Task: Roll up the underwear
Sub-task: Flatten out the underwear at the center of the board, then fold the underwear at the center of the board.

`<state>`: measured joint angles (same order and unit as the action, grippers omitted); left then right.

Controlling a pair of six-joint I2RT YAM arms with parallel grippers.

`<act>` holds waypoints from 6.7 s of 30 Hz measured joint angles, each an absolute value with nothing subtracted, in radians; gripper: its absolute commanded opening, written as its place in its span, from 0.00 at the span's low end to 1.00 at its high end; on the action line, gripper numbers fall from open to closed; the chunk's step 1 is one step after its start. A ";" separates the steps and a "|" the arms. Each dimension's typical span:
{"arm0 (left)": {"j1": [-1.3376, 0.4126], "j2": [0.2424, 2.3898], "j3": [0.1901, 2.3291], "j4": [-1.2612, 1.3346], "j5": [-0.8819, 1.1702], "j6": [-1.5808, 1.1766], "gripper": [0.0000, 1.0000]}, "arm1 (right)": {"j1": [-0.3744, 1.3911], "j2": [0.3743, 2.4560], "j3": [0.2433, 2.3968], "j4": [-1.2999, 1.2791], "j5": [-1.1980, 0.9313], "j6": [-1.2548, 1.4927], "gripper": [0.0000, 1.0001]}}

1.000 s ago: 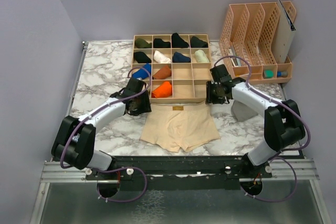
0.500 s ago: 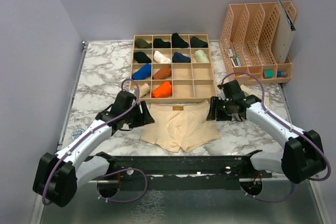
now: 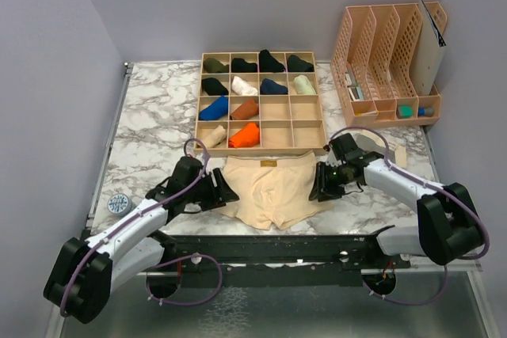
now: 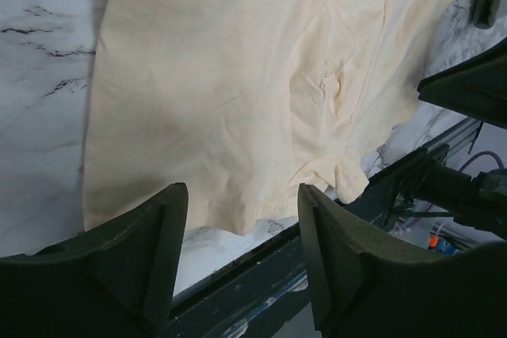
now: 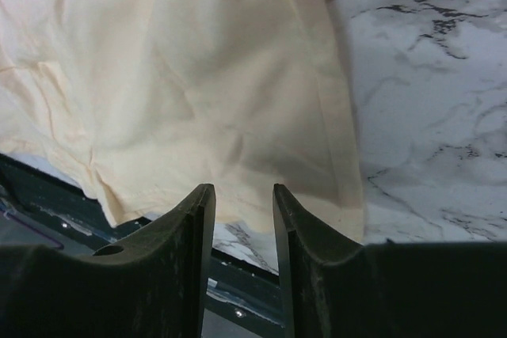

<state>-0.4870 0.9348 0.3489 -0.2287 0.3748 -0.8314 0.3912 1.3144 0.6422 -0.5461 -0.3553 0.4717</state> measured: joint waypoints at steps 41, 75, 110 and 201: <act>-0.500 0.813 0.487 -0.385 0.175 -0.944 0.85 | 0.404 1.180 0.728 -0.752 -0.016 0.719 0.65; -0.884 1.593 1.245 -0.349 0.060 -0.664 0.70 | 0.398 0.998 0.499 -0.787 0.010 0.910 0.69; -1.003 2.190 1.769 -0.573 -0.099 -0.721 0.47 | 0.398 0.906 0.438 -0.767 -0.084 0.835 0.60; -1.007 2.352 2.053 -0.691 -0.094 -0.562 0.48 | 0.397 1.044 0.463 -0.646 -0.159 0.756 0.48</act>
